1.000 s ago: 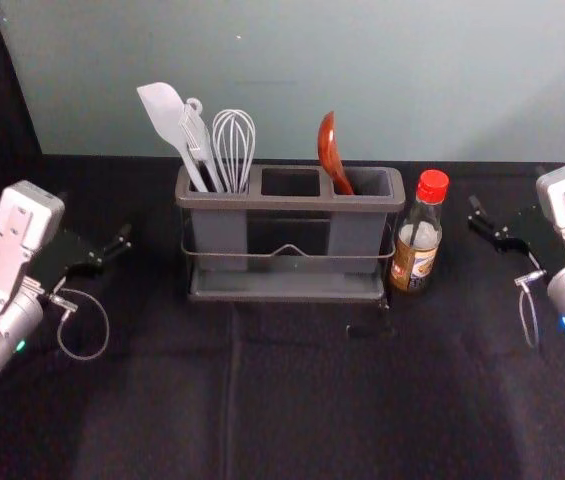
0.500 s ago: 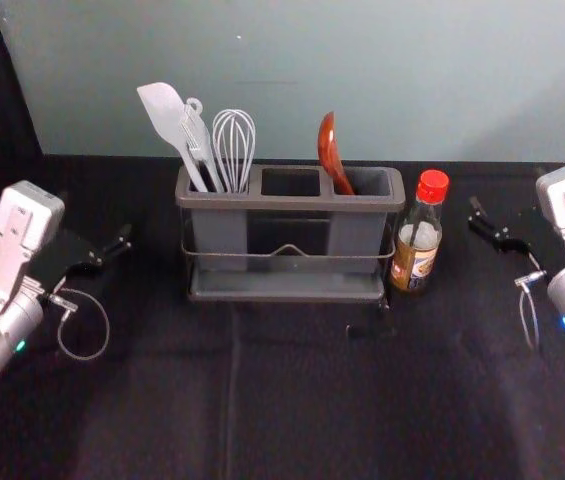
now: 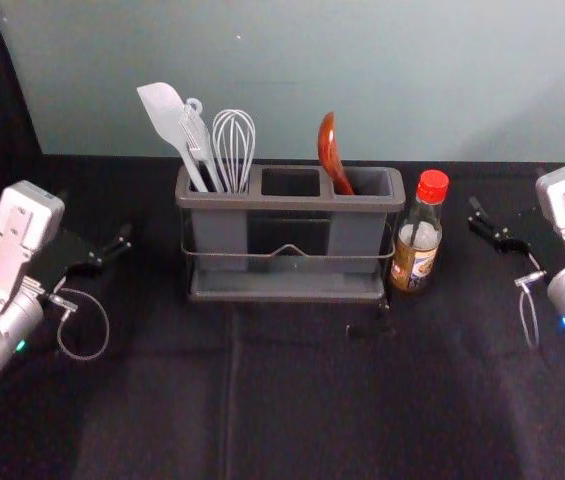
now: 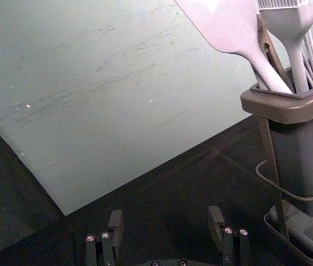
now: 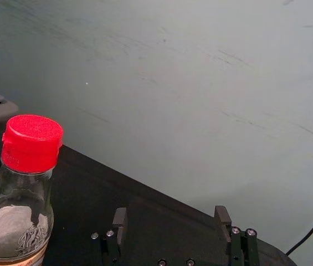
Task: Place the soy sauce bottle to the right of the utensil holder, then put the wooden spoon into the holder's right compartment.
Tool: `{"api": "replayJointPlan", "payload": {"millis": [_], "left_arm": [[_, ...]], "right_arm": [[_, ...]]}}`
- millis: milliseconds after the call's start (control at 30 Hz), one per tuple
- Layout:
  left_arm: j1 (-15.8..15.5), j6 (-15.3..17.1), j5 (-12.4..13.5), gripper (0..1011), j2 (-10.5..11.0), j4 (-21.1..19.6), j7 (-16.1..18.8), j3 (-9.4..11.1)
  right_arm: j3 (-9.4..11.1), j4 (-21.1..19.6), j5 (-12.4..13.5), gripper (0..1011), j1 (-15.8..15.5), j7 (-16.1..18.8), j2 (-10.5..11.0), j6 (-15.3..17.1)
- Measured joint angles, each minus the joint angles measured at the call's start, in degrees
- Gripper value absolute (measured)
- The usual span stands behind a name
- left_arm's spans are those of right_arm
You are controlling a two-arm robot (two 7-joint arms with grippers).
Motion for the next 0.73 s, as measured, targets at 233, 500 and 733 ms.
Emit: {"api": "replayJointPlan", "payload": {"millis": [233,500,733], "left_arm": [[0.00,0.00,0.00,1005,0.00,0.00,0.00,0.00],[0.00,0.00,0.00,1005,0.00,0.00,0.00,0.00],[0.00,0.00,0.00,1005,0.00,0.00,0.00,0.00]], "right_arm": [[0.00,0.00,0.00,1002,0.00,0.02,0.00,0.00],[0.00,0.00,0.00,1002,0.00,0.05,0.00,0.01],[0.00,0.00,0.00,1002,0.00,0.07,0.00,0.01]]}}
